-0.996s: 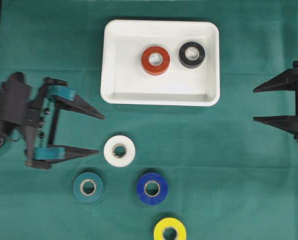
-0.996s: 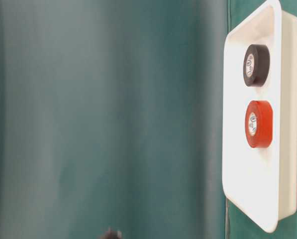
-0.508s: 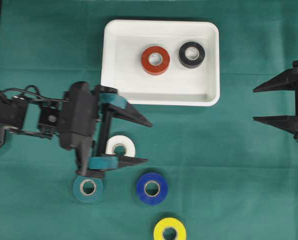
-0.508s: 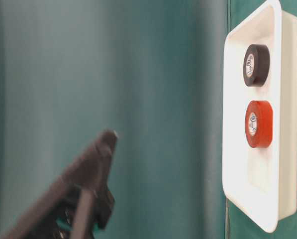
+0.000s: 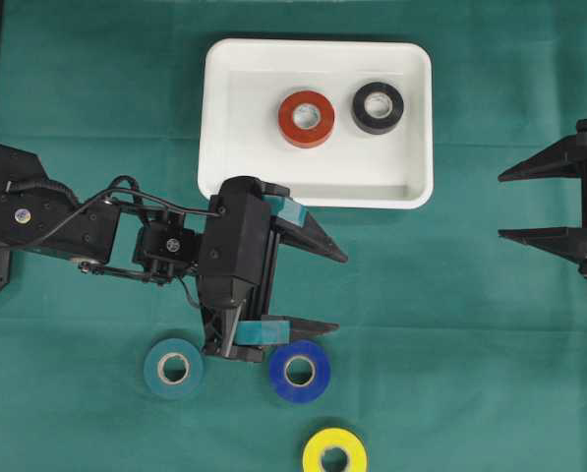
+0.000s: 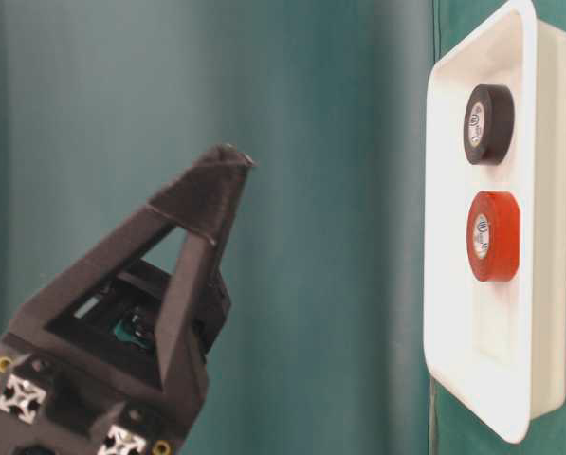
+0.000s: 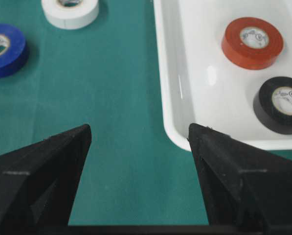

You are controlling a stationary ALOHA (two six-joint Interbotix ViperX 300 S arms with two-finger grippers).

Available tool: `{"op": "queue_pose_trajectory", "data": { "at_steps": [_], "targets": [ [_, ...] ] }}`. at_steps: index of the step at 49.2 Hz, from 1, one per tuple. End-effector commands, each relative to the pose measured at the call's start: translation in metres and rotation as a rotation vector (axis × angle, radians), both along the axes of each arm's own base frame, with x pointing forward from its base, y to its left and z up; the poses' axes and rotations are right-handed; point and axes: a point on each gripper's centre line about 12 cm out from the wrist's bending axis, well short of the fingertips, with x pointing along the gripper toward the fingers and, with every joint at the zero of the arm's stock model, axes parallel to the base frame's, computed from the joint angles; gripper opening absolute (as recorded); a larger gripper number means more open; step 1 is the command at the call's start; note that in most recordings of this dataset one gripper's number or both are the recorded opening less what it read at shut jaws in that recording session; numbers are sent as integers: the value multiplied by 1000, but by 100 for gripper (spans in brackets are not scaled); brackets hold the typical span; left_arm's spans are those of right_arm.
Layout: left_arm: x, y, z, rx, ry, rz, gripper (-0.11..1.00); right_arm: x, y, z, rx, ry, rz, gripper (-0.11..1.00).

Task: Pick up the tape from a random location and place it into the white case.
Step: 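Move the left gripper toward the blue tape roll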

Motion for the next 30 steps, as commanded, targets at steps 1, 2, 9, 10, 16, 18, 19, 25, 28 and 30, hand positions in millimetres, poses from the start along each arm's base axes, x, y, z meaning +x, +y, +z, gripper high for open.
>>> {"op": "queue_pose_trajectory", "data": {
  "at_steps": [1,2,9,10,16,18,19,25,28,30],
  "targets": [
    [1,-1,12,-4,-10,-1,98,5,0,10,-4,-21,4,76],
    [1,-1,12,-5,-2,0,98,5,0,10,-2,-21,3,76],
    [1,-2,14,8,84,-4,98,4,0,10,-4,-23,3,76],
    [1,-2,14,10,99,-4,98,5,0,10,-4,-21,3,76],
    [0,-8,19,23,178,-18,98,5,0,10,-4,-21,3,76],
    [1,-11,19,30,205,-25,98,5,0,10,-4,-21,4,76],
    [2,-12,19,31,219,-26,98,5,0,10,-4,-21,4,76],
    [9,-21,15,52,324,-45,98,5,0,10,-4,-21,3,76],
    [13,-25,14,63,377,-52,98,5,0,10,-4,-21,3,76],
    [15,-27,13,70,407,-57,98,5,0,10,-4,-21,3,76]
  ]
}}
